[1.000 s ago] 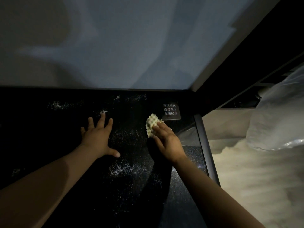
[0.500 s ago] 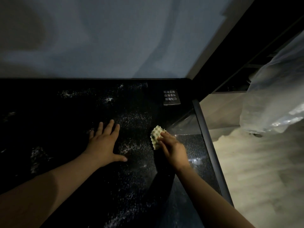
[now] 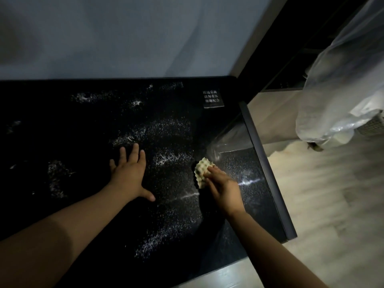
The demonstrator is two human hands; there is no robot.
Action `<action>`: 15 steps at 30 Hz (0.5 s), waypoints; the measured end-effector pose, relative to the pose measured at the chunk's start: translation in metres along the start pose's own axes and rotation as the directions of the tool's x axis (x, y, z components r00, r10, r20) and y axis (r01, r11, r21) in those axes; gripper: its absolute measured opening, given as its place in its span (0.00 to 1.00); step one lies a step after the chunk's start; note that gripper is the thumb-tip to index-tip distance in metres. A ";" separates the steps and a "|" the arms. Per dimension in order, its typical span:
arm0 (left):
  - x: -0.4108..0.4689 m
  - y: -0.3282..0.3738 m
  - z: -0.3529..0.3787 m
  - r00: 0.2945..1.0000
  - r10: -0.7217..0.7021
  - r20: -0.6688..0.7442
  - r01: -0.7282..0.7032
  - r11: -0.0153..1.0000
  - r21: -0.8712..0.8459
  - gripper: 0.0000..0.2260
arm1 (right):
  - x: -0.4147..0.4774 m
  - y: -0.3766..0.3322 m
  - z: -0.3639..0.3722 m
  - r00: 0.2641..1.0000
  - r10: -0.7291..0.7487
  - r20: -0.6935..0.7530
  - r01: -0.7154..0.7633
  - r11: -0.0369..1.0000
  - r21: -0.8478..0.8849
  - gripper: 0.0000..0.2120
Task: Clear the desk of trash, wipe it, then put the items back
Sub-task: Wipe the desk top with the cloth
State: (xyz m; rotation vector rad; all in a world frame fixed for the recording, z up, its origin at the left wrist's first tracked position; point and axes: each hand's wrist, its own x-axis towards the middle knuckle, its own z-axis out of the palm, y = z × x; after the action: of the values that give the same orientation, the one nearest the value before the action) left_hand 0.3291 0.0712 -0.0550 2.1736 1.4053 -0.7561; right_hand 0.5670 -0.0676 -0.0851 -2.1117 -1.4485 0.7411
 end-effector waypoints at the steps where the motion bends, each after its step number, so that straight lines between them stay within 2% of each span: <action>1: 0.000 0.000 0.000 1.000 -0.005 0.000 0.005 1.000 0.004 0.64 | -0.005 0.000 0.001 1.000 -0.001 -0.003 0.001 1.000 -0.002 0.11; 9: -0.004 0.004 -0.002 1.000 -0.025 -0.019 0.025 1.000 0.002 0.64 | -0.051 0.012 0.002 0.999 -0.039 0.001 0.039 0.999 0.005 0.10; 15: -0.032 0.015 0.018 0.990 -0.056 -0.130 0.055 0.998 -0.012 0.53 | -0.097 0.024 0.004 0.998 -0.067 0.017 0.068 0.997 -0.030 0.10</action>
State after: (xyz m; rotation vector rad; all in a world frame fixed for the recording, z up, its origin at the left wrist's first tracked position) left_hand 0.3290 0.0322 -0.0466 2.2213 1.5356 -0.6365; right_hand 0.5521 -0.1667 -0.0872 -2.0732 -1.5409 0.7161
